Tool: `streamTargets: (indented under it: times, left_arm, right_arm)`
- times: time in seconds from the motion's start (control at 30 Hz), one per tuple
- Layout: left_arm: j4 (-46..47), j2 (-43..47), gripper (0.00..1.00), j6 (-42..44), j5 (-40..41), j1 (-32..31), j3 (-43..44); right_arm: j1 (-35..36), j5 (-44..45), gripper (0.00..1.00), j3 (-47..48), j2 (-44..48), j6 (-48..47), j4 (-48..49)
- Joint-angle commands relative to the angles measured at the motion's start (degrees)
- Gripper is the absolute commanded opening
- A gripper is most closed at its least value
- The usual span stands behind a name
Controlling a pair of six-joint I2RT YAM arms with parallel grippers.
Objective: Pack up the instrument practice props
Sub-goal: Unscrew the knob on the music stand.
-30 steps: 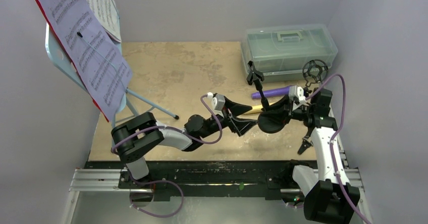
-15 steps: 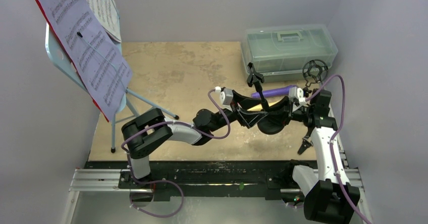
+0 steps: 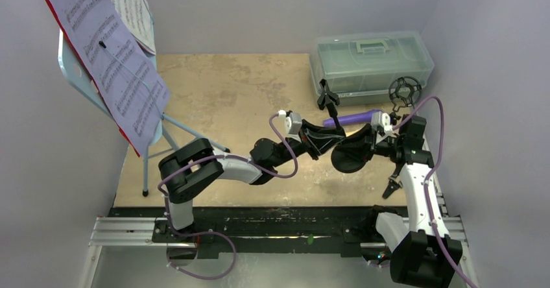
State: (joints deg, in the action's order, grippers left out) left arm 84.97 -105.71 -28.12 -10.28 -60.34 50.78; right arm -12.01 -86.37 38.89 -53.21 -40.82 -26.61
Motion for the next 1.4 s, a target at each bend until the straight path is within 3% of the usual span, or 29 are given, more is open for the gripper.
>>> streamTargets:
  times: [0.0, 0.1, 0.13, 0.23, 0.27, 0.33, 0.4, 0.5, 0.63, 0.73, 0.77, 0.83, 0.9, 0.97, 1.07, 1.37]
  left_arm:
    - [16.91, -0.1, 0.0, -1.26, 3.5, -0.24, 0.94]
    - [14.94, 1.44, 0.0, 0.72, 9.16, -1.47, -0.47]
    - [11.71, 2.79, 0.0, 3.0, 15.44, -2.84, -1.04]
    - [-9.76, 7.49, 0.0, 12.07, 37.51, -10.08, 4.2]
    - [-15.87, 7.61, 0.0, 11.34, 42.99, -11.81, 6.92]
    - [-25.93, 7.43, 0.0, 6.18, 47.66, -13.03, 11.8]
    - [-36.05, 6.88, 0.0, 1.65, 50.34, -13.4, 16.14]
    - [-40.42, 6.73, 0.0, 0.03, 52.22, -13.49, 18.51]
    - [-38.53, 8.3, 0.0, 2.96, 49.99, -13.5, 16.64]
    - [-31.73, 11.63, 0.46, 8.76, 42.59, -13.21, 9.2]
    - [-26.71, 13.04, 0.68, 11.31, 38.88, -13.04, 5.47]
    - [-15.87, 15.4, 0.79, 15.11, 26.19, -11.23, -2.62]
    - [-7.99, 16.19, 0.81, 10.7, 18.77, -6.98, -8.07]
    - [-4.37, 15.92, 0.76, 5.64, 12.65, -3.16, -10.29]
    - [2.25, 14.26, 0.76, 4.31, 8.78, -1.38, -12.32]
    - [12.73, 5.2, 0.76, 2.23, 0.66, -0.05, -6.14]
  right_arm:
    - [-0.12, -1.1, 0.0, 0.96, 0.44, -1.28, 1.04]
    - [-0.12, 0.94, 0.0, 1.21, 0.07, -1.19, 1.35]
    - [-0.11, 1.92, 0.0, 1.29, -0.08, -0.89, 1.89]
    - [-0.04, 7.12, 0.0, 0.14, 0.13, 6.87, 9.17]
    - [0.09, 9.02, 0.0, -0.86, 0.51, 11.5, 13.15]
    - [0.52, 12.23, 0.0, -3.01, 1.78, 18.67, 21.18]
    - [0.63, 13.13, 0.0, -3.82, 2.8, 20.28, 23.31]
    - [0.64, 13.06, 0.0, -3.68, 2.85, 20.34, 23.18]
    - [0.59, 12.5, 0.0, -3.52, 2.85, 20.2, 23.03]
    - [0.6, 10.96, 0.0, -3.19, 2.85, 19.36, 21.97]
    - [0.6, 10.36, 0.0, -3.11, 2.85, 18.67, 21.13]
    - [0.58, 9.37, 0.0, -2.85, 2.81, 17.44, 19.99]
    - [0.61, 8.35, 0.0, -2.61, 2.72, 16.27, 18.91]
    - [0.6, 7.72, 0.0, -2.46, 2.67, 15.4, 18.11]
    - [0.65, 6.68, 0.0, -2.25, 2.59, 13.99, 16.67]
    - [0.59, 0.06, 0.0, -0.55, 1.67, 2.81, 5.37]
